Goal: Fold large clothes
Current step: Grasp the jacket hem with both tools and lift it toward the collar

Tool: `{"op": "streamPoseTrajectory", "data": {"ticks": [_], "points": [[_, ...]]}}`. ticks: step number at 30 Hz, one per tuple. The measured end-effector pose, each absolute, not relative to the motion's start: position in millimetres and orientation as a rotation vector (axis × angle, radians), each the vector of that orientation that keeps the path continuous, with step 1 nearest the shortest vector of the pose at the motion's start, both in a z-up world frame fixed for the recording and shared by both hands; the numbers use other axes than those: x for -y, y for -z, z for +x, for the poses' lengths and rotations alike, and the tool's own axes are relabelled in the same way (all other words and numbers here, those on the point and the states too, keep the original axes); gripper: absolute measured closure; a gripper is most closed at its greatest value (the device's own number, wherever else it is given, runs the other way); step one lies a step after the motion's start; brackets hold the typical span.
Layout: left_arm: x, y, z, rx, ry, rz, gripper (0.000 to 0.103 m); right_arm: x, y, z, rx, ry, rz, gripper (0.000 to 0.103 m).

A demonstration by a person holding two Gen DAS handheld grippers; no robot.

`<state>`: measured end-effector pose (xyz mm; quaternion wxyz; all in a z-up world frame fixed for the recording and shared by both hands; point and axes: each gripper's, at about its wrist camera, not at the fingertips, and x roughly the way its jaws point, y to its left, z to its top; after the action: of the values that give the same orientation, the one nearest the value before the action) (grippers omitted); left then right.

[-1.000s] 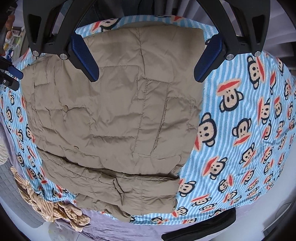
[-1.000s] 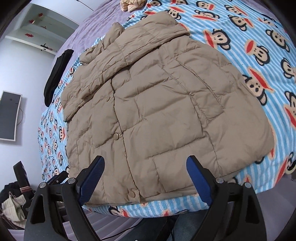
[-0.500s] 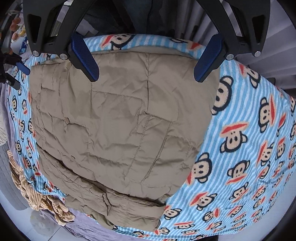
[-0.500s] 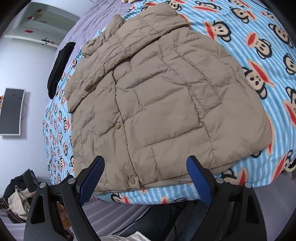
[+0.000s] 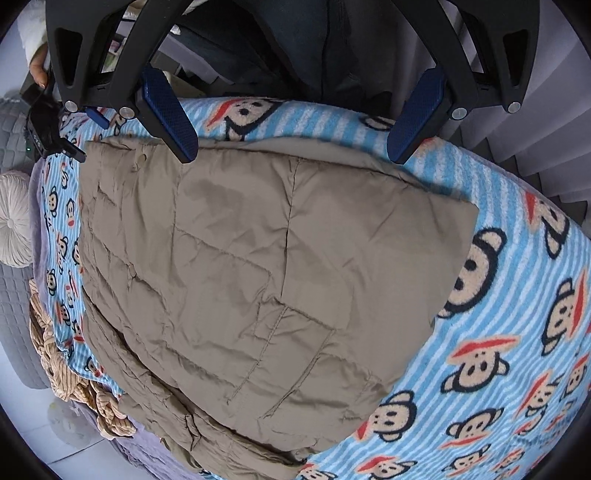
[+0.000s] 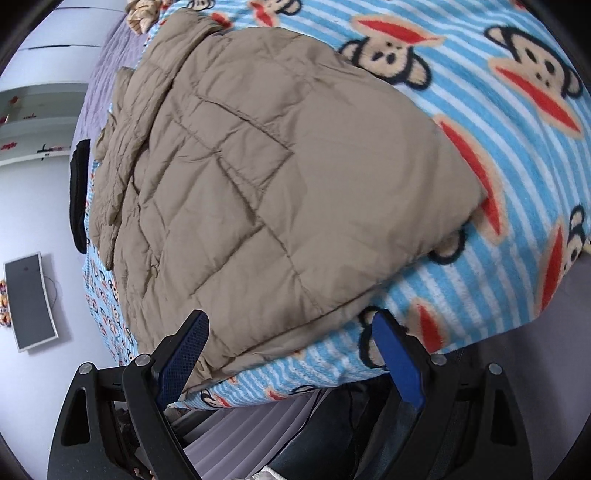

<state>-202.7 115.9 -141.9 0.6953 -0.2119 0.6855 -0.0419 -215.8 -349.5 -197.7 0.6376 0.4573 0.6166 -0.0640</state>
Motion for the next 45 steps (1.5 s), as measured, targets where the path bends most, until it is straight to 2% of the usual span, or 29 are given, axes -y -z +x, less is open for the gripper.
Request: {"op": "streamPoseTrajectory", "data": {"ticks": [6,14,16,17,19,22,23,25,26,27,28,29,30,45], "points": [[-120.5,173.9,-203.7,-1.565,0.090,-0.621,0.001,363.1,231.3,-228.8,-1.432,0.178,1.206,0.011],[-118.7,184.8,-165.7,-1.482,0.094,-0.788,0.001,371.0,245.5,-220.2,-1.319,0.157,1.376,0.011],[-117.0,185.2,-157.8,-1.492,0.079,-0.775,0.022,372.0,245.4,-216.3,-1.274,0.148,1.405,0.011],[-115.2,184.6,-153.7,-1.499,0.080,-0.758,0.029,372.0,245.7,-215.0,-1.258,0.147,1.420,0.011],[-115.7,181.0,-149.0,-1.508,0.092,-0.712,0.062,371.9,246.0,-213.8,-1.234,0.148,1.453,0.011],[-119.5,170.2,-144.5,-1.488,0.122,-0.662,0.079,371.9,243.5,-212.4,-1.201,0.124,1.498,0.011],[-123.0,166.4,-144.3,-1.478,0.133,-0.657,0.082,371.5,242.1,-212.5,-1.199,0.123,1.499,0.011],[-126.7,160.0,-142.5,-1.459,0.156,-0.652,0.082,368.7,239.3,-211.6,-1.195,0.119,1.497,0.016],[-127.7,157.1,-141.2,-1.452,0.166,-0.648,0.082,367.3,239.1,-211.6,-1.197,0.118,1.494,0.030],[-128.9,154.5,-141.0,-1.447,0.174,-0.643,0.082,365.3,238.7,-210.6,-1.206,0.122,1.489,0.052],[-128.6,151.7,-139.4,-1.441,0.183,-0.636,0.084,363.7,238.5,-210.4,-1.221,0.131,1.479,0.062],[-129.9,148.5,-138.6,-1.436,0.191,-0.630,0.086,364.4,237.4,-210.4,-1.232,0.134,1.471,0.082],[-129.8,144.9,-136.5,-1.431,0.201,-0.625,0.087,362.5,236.0,-210.1,-1.235,0.144,1.460,0.091],[-126.8,51.5,-70.2,-1.208,0.280,-0.498,0.087,364.6,156.9,-167.3,-1.101,0.063,1.243,0.092]]}}
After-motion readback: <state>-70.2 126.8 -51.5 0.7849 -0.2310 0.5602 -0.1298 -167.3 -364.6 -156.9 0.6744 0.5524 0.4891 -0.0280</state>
